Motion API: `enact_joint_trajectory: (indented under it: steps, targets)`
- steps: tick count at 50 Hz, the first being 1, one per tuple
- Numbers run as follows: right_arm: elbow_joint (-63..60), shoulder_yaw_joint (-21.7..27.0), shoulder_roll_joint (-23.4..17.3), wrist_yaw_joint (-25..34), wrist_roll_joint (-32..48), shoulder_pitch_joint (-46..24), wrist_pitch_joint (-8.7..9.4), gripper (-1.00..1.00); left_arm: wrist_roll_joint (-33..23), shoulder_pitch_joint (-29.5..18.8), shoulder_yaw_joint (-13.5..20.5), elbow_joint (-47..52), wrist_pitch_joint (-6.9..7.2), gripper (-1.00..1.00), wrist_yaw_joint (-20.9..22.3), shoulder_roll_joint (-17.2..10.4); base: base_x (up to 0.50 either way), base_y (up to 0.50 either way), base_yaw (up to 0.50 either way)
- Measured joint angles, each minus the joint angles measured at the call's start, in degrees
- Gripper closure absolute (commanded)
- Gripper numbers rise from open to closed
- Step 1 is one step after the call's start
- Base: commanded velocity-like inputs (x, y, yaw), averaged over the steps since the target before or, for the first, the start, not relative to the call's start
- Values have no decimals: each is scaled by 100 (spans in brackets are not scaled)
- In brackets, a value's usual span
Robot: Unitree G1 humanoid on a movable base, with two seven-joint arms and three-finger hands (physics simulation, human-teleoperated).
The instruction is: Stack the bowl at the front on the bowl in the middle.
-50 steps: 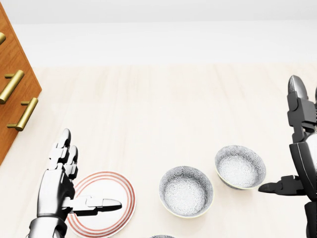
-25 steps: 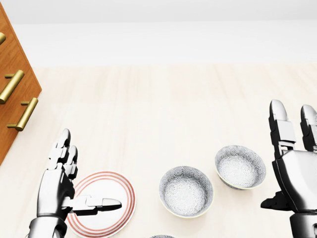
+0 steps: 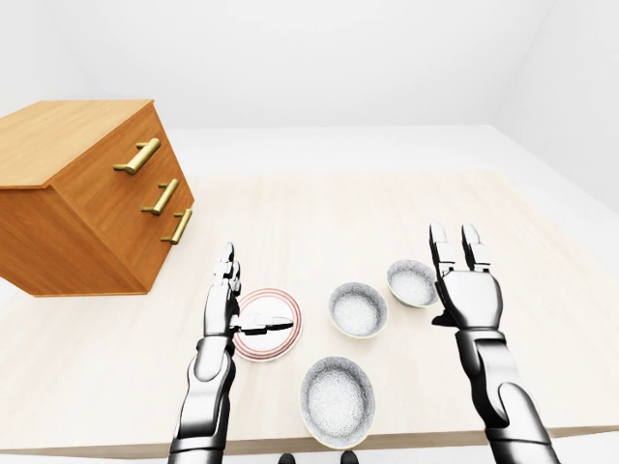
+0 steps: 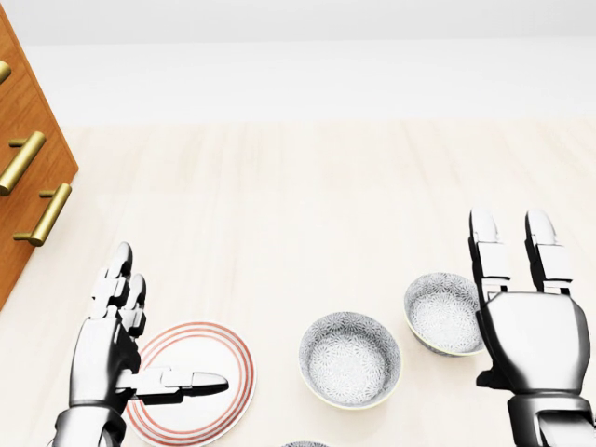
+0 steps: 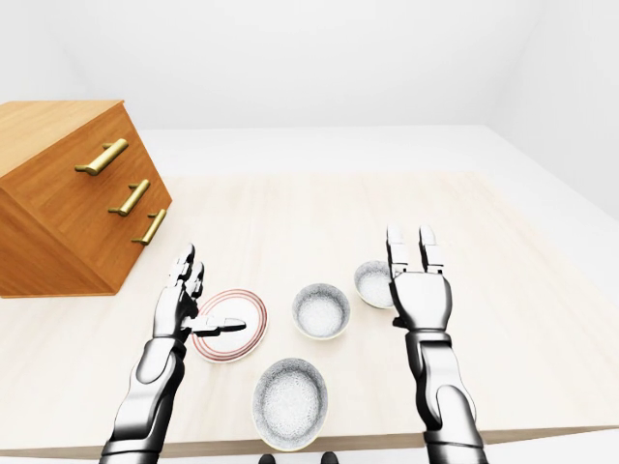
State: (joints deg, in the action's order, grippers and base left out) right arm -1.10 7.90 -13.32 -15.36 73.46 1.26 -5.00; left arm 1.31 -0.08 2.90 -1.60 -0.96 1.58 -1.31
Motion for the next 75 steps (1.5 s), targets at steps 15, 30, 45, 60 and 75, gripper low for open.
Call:
enact_joint_trajectory:
  steps: [15, 30, 45, 60, 75]
  targets:
    - [1017, -313, -165, -758, 278, -340, 0, -100, 9, -15, 1, -45, -25, -100, 5, -2, 0, 0, 0]
    - [1906, -570, -273, -1278, 488, -625, 0, -100, 47, -17, 17, -26, 49, -100, -12, -3, 0, 0, 0]
    - [2639, -719, -346, -1464, 509, -902, 0, -100, 67, -24, 19, -39, 61, -100, -13, -2, 0, 0, 0]
    - [3245, -807, -411, -1464, 389, -1233, 0, -100, 60, -7, 5, -19, 66, -100, -9, 3, 0, 0, 0]
    - [3718, -877, -452, -1464, 309, -1602, 0, -100, 51, -3, -4, -26, 62, -100, -11, 8, 0, 0, 0]
